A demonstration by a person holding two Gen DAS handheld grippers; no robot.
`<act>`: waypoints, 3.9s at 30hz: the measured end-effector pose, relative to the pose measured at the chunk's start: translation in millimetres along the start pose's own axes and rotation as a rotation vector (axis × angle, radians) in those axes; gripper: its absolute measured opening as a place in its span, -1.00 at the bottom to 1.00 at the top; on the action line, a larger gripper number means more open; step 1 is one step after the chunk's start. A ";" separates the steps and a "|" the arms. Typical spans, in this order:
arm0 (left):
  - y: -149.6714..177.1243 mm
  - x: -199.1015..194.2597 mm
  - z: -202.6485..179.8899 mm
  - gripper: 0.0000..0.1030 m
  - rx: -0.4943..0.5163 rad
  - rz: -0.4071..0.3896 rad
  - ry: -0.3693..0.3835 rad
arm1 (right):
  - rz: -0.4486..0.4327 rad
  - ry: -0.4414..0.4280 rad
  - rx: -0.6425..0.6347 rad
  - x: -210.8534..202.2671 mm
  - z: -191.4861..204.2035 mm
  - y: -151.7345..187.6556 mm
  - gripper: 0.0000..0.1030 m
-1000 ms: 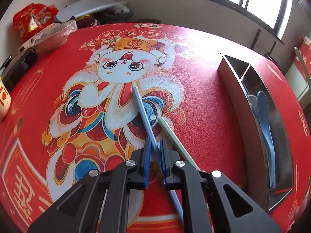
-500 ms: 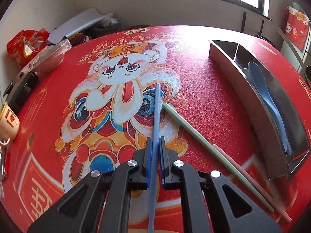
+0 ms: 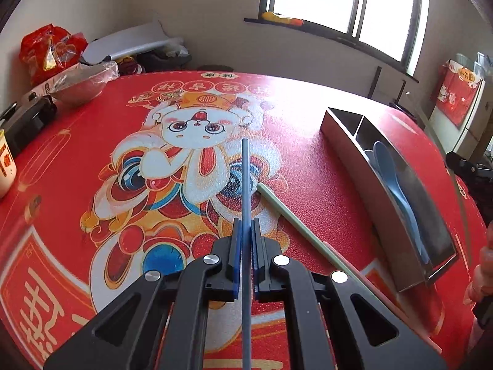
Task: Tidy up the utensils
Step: 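Lower the green chopstick into the tray and open the right tool while the left tool lifts the blue chopstick, then lower the blue chopstick into the tray and open the left tool, then move the right tool to the remaining pink chopstick and close on it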
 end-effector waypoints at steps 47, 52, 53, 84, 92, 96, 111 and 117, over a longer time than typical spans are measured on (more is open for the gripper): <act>-12.4 -17.1 4.6 -0.89 -0.065 -0.106 0.075 | 0.045 0.169 -0.073 24.5 -10.6 9.7 0.13; -11.3 -13.5 6.7 -0.89 -0.068 -0.080 0.055 | 0.007 0.121 -0.122 10.7 -9.7 2.5 0.39; -11.2 -13.2 6.4 -0.89 -0.068 -0.075 0.052 | -0.008 0.108 -0.124 8.1 -10.3 1.4 0.43; -30.9 49.9 -138.0 -0.89 -0.220 0.114 0.181 | -0.068 0.245 0.070 -16.9 -64.2 -24.3 0.71; -28.9 64.6 -152.3 -0.89 -0.213 0.157 0.203 | -0.071 0.237 0.077 -18.3 -63.0 -25.1 0.71; -26.8 72.6 -157.2 -0.89 -0.225 0.184 0.202 | -0.065 0.239 0.087 -18.7 -65.9 -24.2 0.71; -59.2 58.8 -154.5 -0.56 -0.126 0.137 0.254 | -0.052 0.235 0.090 -14.1 -68.5 -21.4 0.71; -66.6 28.8 -111.5 -0.33 -0.087 0.079 0.201 | -0.052 0.235 0.061 -12.7 -62.4 -18.6 0.71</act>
Point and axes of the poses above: each gripper's, at about its wrist camera, not at the fingertips, and x roughly the way its jaws point, z to its left, y to its underside, the point moved 7 cm from there along x, roughly the way its jaws point, and after that the axes turned 15 degrees about -z, right-handed, at the moved point
